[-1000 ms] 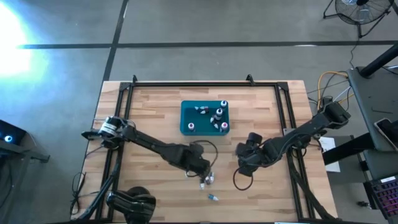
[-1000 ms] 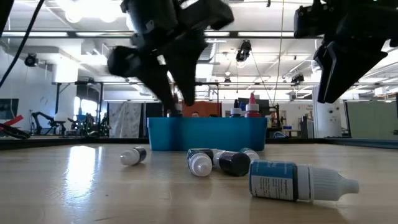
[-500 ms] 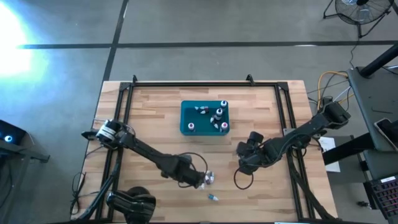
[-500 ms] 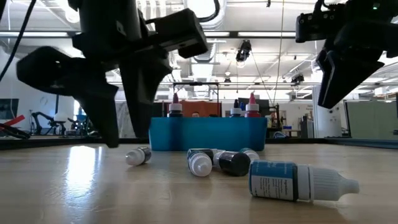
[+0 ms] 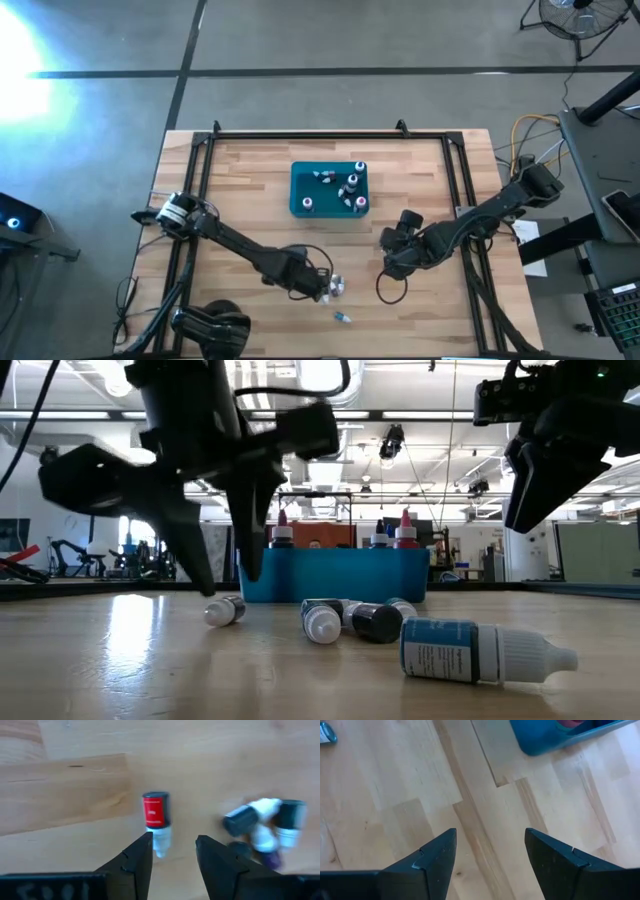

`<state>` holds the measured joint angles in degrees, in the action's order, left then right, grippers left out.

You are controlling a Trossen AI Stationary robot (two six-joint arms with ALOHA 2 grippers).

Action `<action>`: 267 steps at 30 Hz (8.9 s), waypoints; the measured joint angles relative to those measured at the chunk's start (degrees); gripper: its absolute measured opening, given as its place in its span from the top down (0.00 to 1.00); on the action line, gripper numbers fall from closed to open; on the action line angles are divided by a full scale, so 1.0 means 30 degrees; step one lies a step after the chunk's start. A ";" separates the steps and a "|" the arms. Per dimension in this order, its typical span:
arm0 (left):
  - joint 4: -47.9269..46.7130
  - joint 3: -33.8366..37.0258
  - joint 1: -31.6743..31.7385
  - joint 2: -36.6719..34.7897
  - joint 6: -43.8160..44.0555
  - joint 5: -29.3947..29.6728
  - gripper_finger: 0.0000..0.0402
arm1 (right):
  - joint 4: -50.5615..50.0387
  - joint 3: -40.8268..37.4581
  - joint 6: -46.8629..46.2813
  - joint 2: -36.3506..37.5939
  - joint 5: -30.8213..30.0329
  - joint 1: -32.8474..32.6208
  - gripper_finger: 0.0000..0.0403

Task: Pick & Place food coloring
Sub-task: Put the red food coloring bottle into the bin, then put the green food coloring bottle into the blue bin, then put the green food coloring bottle in the blue bin

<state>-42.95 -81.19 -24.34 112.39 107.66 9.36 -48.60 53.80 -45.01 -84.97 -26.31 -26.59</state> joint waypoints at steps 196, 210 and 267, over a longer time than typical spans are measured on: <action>-0.1060 -0.1968 -0.0195 0.2961 -0.4312 0.0621 0.82 | 0.2470 -0.2739 -0.7868 0.1282 0.2734 -0.1537 0.44; -0.2399 -0.3106 0.0122 0.2468 -0.4897 0.3074 1.00 | 0.2447 -0.2805 -0.7788 0.1282 0.2734 -0.1537 0.44; -0.8262 -0.9582 0.3926 -0.0048 -1.8017 0.5524 0.66 | 0.3761 -0.2958 -0.7225 0.1290 0.4294 -0.1713 0.44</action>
<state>-67.73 -109.93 -12.56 112.25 53.61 25.93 -37.32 44.93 -66.69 -81.10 -13.43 -31.73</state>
